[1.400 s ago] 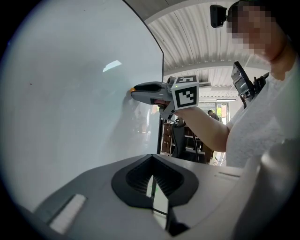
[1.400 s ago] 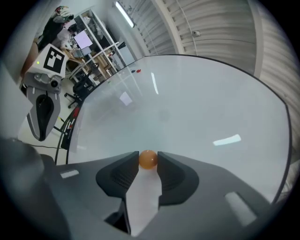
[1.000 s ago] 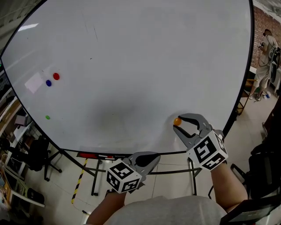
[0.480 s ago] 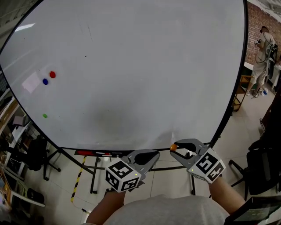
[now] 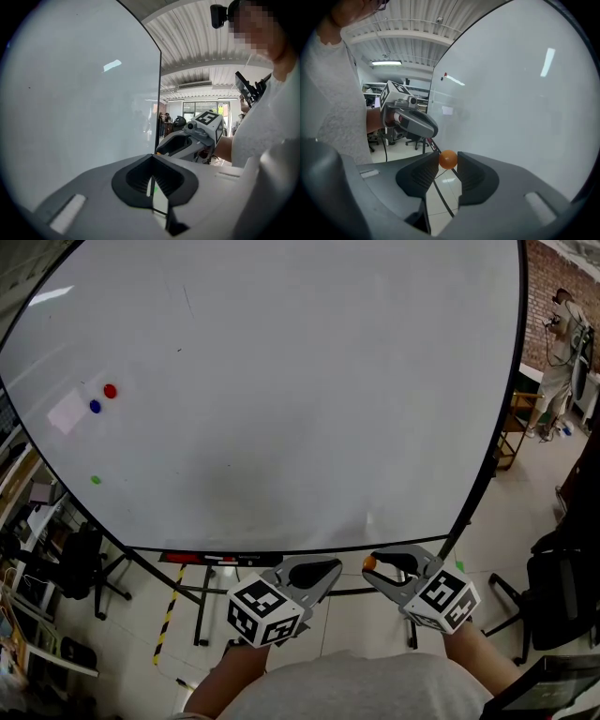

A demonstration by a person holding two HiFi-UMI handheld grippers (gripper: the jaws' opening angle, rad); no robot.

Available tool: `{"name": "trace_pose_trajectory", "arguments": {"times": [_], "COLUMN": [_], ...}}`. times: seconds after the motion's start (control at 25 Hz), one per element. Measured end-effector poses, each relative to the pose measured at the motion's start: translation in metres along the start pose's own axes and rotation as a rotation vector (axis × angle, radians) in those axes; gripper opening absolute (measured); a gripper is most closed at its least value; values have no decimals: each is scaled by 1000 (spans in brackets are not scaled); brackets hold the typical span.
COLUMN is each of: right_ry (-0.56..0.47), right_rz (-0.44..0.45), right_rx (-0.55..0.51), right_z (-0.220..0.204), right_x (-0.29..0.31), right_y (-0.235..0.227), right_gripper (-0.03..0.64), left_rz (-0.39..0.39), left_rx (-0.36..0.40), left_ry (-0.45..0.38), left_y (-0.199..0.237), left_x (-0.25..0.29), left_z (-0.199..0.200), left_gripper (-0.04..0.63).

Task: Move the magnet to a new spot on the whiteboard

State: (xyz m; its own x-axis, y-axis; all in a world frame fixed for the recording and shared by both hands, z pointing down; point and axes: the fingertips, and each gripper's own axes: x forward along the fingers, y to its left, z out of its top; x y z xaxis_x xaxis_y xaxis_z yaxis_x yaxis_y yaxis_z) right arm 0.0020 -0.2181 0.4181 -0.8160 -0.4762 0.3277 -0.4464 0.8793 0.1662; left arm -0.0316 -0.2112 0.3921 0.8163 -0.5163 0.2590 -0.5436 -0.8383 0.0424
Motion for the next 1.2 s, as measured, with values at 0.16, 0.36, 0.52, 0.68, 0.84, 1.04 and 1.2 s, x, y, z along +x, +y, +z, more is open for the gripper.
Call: {"name": "trace_pose_trajectory", "arguments": {"times": [0.16,0.36,0.52,0.68,0.84,1.04,1.2], "right_ry": [0,-1,-2,-5,-5,-5,-10], "right_rz": [1,5,8,12,12,12,4], "right_rx": [-3,-6,-12,-16,-20,-31,-59], "right_z": [-1,-1,0,2,3,2,6], "right_x": [-1,0,1,0,-1,1,0], "right_y": [1,2,3,4,5,6,8], "right_gripper": [127,127,127,127,127,127,127], "left_rz": [20,15,6,2,-4,-7,-9], "left_rx": [7,-17,-20,-15,-22,-24,-21], "left_ry": [-17,-33,-33,-30,-31,-27,-26], "left_y": [1,1,-1,-3,-4,-4,-5], "left_x": [-1,-2,-1,-1,0,1,2], "left_z": [2,3,4,5,5,3,3], "left_gripper": [-18,-17,-16,-17,-15,-15,-16]}}
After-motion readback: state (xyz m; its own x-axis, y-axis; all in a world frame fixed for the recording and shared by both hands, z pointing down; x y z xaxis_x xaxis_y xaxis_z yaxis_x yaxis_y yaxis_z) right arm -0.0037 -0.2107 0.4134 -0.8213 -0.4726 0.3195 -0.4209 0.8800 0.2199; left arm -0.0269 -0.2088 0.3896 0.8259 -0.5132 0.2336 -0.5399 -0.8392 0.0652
